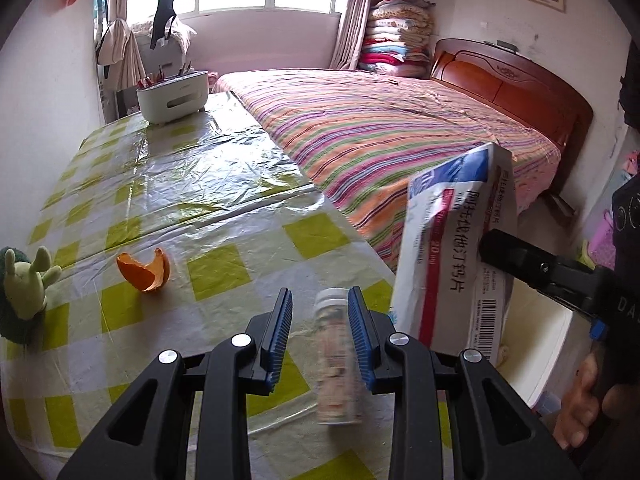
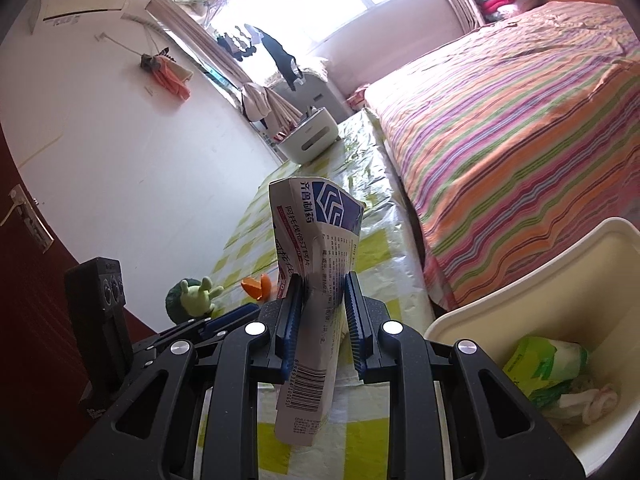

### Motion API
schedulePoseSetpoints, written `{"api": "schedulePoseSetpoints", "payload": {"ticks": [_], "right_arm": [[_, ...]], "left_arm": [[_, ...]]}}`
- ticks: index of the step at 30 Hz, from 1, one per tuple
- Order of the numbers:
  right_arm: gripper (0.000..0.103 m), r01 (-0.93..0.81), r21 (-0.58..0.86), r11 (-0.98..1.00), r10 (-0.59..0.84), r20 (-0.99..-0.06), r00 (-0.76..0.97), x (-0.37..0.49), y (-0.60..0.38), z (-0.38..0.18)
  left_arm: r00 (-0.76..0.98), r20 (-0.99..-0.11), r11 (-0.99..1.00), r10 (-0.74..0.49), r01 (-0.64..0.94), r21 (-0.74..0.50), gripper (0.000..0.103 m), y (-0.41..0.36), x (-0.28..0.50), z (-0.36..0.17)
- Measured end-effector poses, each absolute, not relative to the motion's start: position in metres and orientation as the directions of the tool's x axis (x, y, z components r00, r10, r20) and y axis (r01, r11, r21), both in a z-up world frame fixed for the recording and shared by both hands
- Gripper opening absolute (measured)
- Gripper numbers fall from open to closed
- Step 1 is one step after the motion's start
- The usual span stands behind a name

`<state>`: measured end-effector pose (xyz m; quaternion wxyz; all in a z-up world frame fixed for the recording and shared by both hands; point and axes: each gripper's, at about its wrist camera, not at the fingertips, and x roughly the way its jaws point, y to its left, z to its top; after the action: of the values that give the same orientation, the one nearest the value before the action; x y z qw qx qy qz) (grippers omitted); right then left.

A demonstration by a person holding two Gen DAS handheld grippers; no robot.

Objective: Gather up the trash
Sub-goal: 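Carry the medicine box to the cream bin with the right tool while the left tool carries the bottle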

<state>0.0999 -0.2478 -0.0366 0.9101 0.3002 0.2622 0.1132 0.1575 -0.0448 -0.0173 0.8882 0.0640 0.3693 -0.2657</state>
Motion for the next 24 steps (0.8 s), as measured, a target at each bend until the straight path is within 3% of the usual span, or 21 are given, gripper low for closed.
{"api": "schedulePoseSetpoints", "payload": {"ticks": [12,17,24], "right_arm": [[0.021,-0.017,0.601,0.799,0.301,-0.375,0.877,0.089,-0.267,-0.023],[0.021,-0.008,0.611,0.792,0.287,-0.360,0.888,0.083,-0.273,-0.021],[0.021,-0.013,0.618,0.786,0.291,-0.351,0.890,0.081,-0.270,-0.023]], "left_arm": [[0.497,-0.779,0.817,-0.383,0.575,-0.035,0.029,-0.068,0.150,-0.044],[0.510,-0.804,0.819,-0.305,0.571,0.052,0.029,-0.080,0.149,-0.057],[0.455,-0.850,0.844,-0.267,0.536,0.022,0.028,-0.075,0.164,-0.072]]}}
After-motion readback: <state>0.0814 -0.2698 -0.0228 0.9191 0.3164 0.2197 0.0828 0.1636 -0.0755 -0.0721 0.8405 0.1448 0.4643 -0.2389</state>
